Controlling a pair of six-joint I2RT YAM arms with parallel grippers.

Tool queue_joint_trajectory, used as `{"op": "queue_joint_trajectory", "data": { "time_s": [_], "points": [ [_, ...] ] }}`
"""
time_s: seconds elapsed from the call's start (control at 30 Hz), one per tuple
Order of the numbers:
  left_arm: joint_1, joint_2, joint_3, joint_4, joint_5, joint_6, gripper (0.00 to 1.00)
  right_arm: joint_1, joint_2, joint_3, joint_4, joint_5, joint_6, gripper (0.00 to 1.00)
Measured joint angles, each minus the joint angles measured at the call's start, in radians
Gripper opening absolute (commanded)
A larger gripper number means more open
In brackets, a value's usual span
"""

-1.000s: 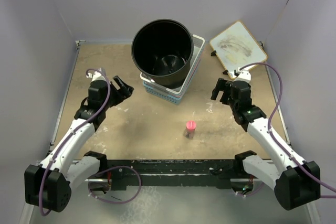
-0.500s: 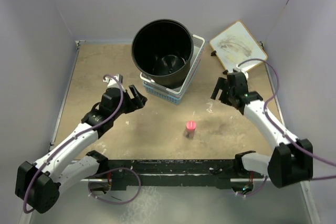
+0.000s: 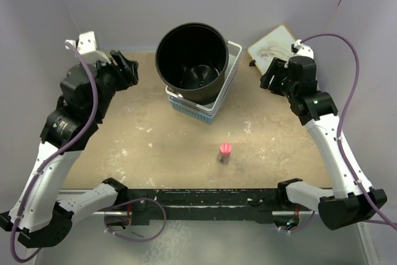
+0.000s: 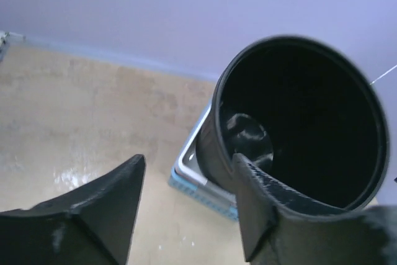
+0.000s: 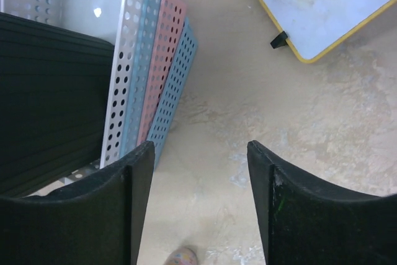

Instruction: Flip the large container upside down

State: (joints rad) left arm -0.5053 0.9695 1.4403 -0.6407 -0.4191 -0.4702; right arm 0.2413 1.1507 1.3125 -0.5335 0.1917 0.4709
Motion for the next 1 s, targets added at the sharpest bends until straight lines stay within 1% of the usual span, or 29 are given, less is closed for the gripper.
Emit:
{"op": "queue_joint_trajectory", "data": {
  "time_s": [0.03,0.07,0.1,0.13,0.23,0.33,0.43,0.53,0.67,0.73,0.8,0.87,0.97,1.0],
  "points": [
    [0.0,0.024,0.05,-0.001,0.005,0.023,0.51,0.0,-0.002,0.0,0.0,0.001,0.0,0.61],
    [0.0,0.046,0.095,-0.007,0.016,0.045,0.51,0.0,-0.002,-0.004,0.003,0.001,0.002,0.65],
    [0.0,0.071,0.142,-0.014,0.033,0.063,0.52,0.0,-0.002,-0.011,0.004,0.002,0.003,0.71],
    [0.0,0.102,0.186,-0.018,0.056,0.074,0.54,0.0,-0.002,-0.02,0.003,0.003,0.005,0.77],
    [0.0,0.208,0.293,-0.02,0.166,0.093,0.63,0.0,-0.002,-0.047,-0.008,0.008,0.009,0.89],
    [-0.013,0.327,0.368,-0.02,0.285,0.092,0.66,0.0,-0.003,-0.065,-0.023,0.011,0.014,0.97],
    [-0.058,0.439,0.411,-0.029,0.336,0.094,0.7,0.0,-0.019,-0.085,-0.039,0.029,0.026,0.98],
    [-0.14,0.52,0.433,-0.048,0.345,0.105,0.73,0.0,-0.041,-0.103,-0.045,0.04,0.038,0.99],
    [-0.302,0.614,0.499,-0.103,0.297,0.154,0.74,0.0,-0.058,-0.121,-0.046,0.053,0.051,0.99],
    [-0.365,0.652,0.533,-0.116,0.272,0.177,0.74,0.0,-0.058,-0.127,-0.045,0.053,0.056,1.0],
    [-0.397,0.674,0.549,-0.127,0.256,0.194,0.73,0.0,-0.058,-0.137,-0.046,0.053,0.061,1.0],
    [-0.405,0.692,0.566,-0.14,0.236,0.204,0.7,0.0,-0.058,-0.143,-0.046,0.053,0.063,1.0],
    [-0.405,0.726,0.606,-0.154,0.197,0.218,0.57,0.0,-0.058,-0.148,-0.046,0.053,0.069,1.0],
    [-0.405,0.738,0.62,-0.156,0.179,0.224,0.55,0.0,-0.058,-0.149,-0.045,0.053,0.07,1.0]
  ]
}}
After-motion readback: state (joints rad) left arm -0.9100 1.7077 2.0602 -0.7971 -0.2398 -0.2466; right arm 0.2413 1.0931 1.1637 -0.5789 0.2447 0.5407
